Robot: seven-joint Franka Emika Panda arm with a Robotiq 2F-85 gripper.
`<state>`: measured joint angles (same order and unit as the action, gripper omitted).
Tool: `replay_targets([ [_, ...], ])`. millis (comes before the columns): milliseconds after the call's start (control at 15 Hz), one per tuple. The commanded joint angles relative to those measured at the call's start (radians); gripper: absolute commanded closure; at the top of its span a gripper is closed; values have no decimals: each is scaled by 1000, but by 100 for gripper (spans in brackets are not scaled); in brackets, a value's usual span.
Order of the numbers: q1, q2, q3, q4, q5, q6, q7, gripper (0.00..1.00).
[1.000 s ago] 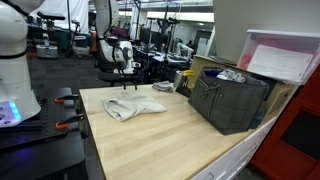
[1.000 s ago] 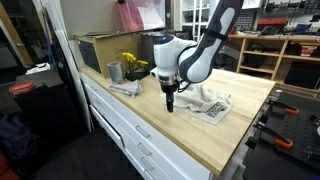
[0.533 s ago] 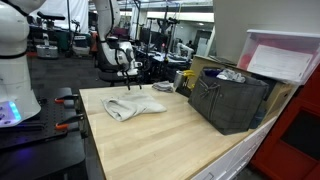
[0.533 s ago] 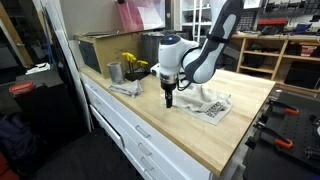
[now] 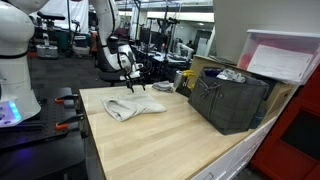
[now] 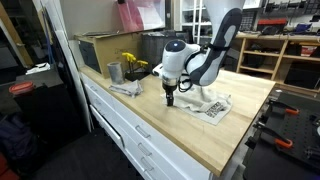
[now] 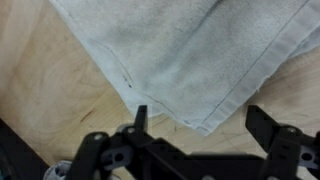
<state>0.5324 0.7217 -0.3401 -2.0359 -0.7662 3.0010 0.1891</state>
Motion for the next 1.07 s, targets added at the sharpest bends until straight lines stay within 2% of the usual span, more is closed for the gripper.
replay_targets([
  [0,72,52,-95,32,-35,58,74,0],
  [67,87,65,-113,37,-30,63,81,25],
  [133,98,72,-125,39,-25,65,88,26],
  [200,110,81,-138,42,-22,70,95,32],
  [600,128,88,-144,40,0,51,99,80],
  [800,119,83,-133,41,14,40,90,99],
  [1000,94,60,-107,39,41,15,72,100],
])
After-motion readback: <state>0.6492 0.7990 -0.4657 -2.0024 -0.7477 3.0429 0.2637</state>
